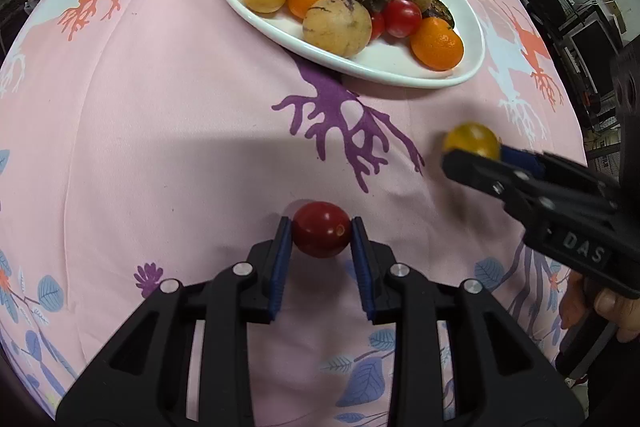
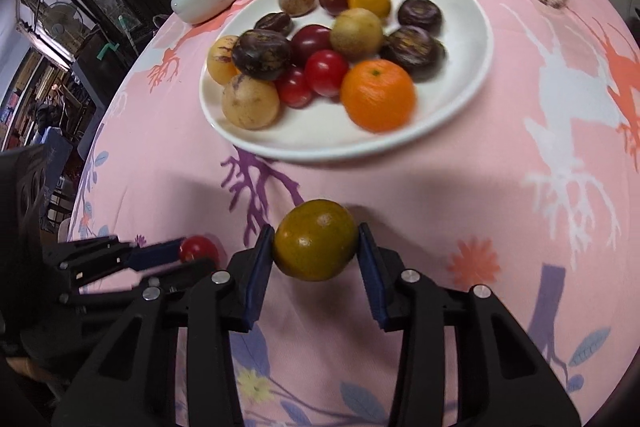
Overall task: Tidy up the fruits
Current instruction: 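Grasp a red tomato with the left tool while the right tool grasps a yellow-green tomato, then carry both tomatoes over the plate and open both tools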
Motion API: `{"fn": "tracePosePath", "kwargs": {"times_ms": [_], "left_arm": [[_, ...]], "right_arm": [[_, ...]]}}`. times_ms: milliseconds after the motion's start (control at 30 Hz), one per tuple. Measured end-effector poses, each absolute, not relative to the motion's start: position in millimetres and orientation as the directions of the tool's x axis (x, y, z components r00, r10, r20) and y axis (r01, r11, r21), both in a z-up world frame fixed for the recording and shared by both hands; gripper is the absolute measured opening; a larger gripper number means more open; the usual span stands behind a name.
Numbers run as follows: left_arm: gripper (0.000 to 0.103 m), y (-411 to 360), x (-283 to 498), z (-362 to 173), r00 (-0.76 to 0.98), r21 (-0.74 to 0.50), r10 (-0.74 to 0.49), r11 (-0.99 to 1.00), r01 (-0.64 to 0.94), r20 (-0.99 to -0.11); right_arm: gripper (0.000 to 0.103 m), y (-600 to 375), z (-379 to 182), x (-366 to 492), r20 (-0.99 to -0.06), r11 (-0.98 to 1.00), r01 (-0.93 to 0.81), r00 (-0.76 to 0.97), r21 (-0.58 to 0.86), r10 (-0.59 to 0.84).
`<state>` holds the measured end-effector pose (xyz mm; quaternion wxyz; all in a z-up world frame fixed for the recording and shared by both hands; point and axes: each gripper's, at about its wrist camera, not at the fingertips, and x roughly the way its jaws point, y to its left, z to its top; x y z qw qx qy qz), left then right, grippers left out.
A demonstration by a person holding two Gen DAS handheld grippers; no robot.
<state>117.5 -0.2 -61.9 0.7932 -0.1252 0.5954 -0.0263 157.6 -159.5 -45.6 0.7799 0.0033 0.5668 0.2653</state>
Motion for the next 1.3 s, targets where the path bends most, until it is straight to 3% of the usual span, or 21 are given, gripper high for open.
{"fn": "tracePosePath", "kwargs": {"times_ms": [333, 533, 767, 933, 1300], "left_arm": [[0.032, -9.4, 114.8, -67.6, 0.308, -0.204, -0.169, 0.976, -0.082, -0.936], [0.032, -7.7, 113.2, -69.5, 0.322, -0.215, -0.181, 0.974, -0.074, -0.929], [0.035, -19.6, 109.6, -69.6, 0.339, -0.144, -0.119, 0.988, -0.048, -0.933], [0.032, -16.2, 113.1, -69.0, 0.315, -0.157, -0.135, 0.987, -0.043, -0.939], [0.031, 1.4, 123.2, -22.5, 0.395, -0.149, -0.110, 0.986, -0.070, -0.912]], "right_arm": [[0.042, -205.1, -52.6, 134.0, -0.899, 0.893, -0.324, 0.204, 0.311, 0.387], [0.042, -203.1, -47.5, 132.7, -0.892, 0.887, -0.336, 0.213, 0.316, 0.398], [0.042, -196.0, -48.9, 129.8, -0.896, 0.884, -0.351, 0.202, 0.311, 0.395], [0.042, -196.3, -43.6, 130.8, -0.891, 0.883, -0.354, 0.215, 0.310, 0.399], [0.042, -201.5, -20.9, 144.0, -0.865, 0.880, -0.353, 0.273, 0.318, 0.422]]}}
